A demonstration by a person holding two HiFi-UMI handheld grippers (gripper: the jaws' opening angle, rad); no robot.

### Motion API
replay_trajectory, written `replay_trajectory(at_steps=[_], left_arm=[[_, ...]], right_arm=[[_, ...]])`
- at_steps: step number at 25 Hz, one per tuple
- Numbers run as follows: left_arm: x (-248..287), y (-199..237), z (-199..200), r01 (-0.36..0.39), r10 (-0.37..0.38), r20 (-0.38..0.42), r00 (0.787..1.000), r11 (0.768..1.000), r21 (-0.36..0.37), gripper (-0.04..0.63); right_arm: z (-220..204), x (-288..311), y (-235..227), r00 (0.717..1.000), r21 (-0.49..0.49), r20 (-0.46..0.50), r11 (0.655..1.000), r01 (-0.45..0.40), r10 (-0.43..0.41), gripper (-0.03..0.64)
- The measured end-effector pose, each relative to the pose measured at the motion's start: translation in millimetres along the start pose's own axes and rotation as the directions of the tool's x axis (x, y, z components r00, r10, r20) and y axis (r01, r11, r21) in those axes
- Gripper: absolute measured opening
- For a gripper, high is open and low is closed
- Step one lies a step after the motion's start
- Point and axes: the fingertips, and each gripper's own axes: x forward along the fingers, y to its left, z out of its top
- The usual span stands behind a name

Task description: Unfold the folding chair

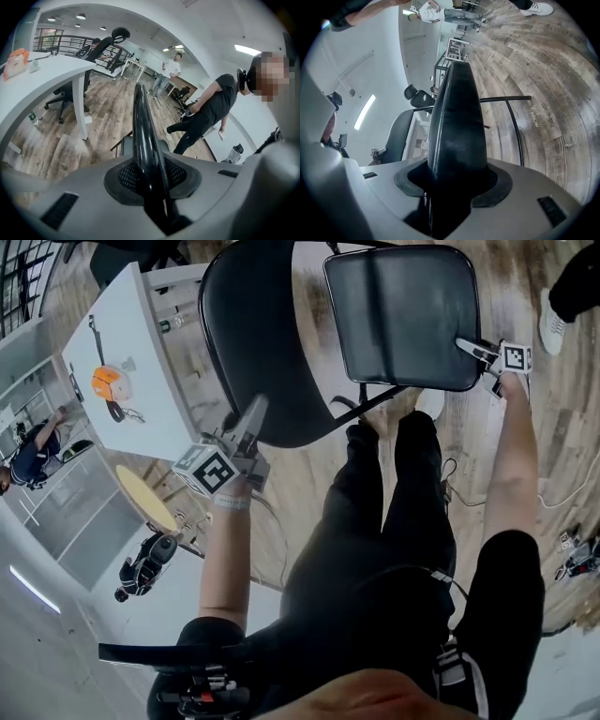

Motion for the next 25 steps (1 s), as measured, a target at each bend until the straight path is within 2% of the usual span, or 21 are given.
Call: replay_trajectory(at_steps=[1,3,6,7,9,10,14,16,18,20,23,25], left_arm=[[3,-3,-1,-0.013,0.013,-0.003,1.000,1.000,-0.001,0.080],[3,3,-5,-0.034,0.034,-0.011,0.999,0.999,-0.022,0.080],[2,16,-5,-0.037,0.035,-0.026,0.999,0.998,-0.052,0.080],[1,19,-3,-0.037,0.036,-0.031,0.999,0.998,-0.052,0.080],[0,25,-2,-0.040,0.039,-0.035,0.999,0.998,-0.049,0.080],[1,26,-3,-0.040,0.039,-0.034,0.999,0.998,-0.047,0.081],[11,20,-9,-0.025,0.024,-0.026,0.999,0.999,-0.039,0.083],[12,17,-8,-0.023,0.023,-0.006,1.000,1.000,-0.008,0.084],[4,18,-1,-0.054,0.052,0.041,0.998,0.997,0.051,0.134],[-14,25,14,-0.107,0.097,0.121,0.988,0.992,0.072,0.198],[-42,30,38,-0.146,0.136,0.222,0.965,0.989,0.028,0.206],[-61,21,45,-0.147,0.138,0.245,0.960,0.989,0.019,0.206]], right_arm=[[0,-2,-3,1.000,-0.006,0.000,1.000,-0.013,0.013,0.216],[-1,-8,-13,1.000,0.006,-0.010,1.000,0.012,-0.012,0.216],[4,3,2,0.994,0.053,0.024,0.993,-0.104,0.103,0.233],[4,4,0,0.996,0.048,0.024,0.995,-0.088,0.087,0.233],[0,-3,-19,1.000,0.048,0.001,0.998,0.031,-0.032,0.236],[-2,-6,-26,0.998,0.054,-0.006,0.996,0.064,-0.064,0.238],[-2,-19,-46,0.996,0.009,-0.006,0.996,0.086,-0.086,0.249],[2,-30,-56,0.984,-0.032,0.005,0.984,0.176,-0.176,0.266],[7,-39,-54,0.973,-0.058,0.027,0.971,0.230,-0.229,0.308],[13,-49,-47,0.962,-0.097,0.060,0.958,0.270,-0.265,0.310],[36,-81,-37,0.909,-0.200,0.171,0.891,0.409,-0.379,0.308],[33,-104,-20,0.867,-0.214,0.252,0.849,0.483,-0.430,0.308]])
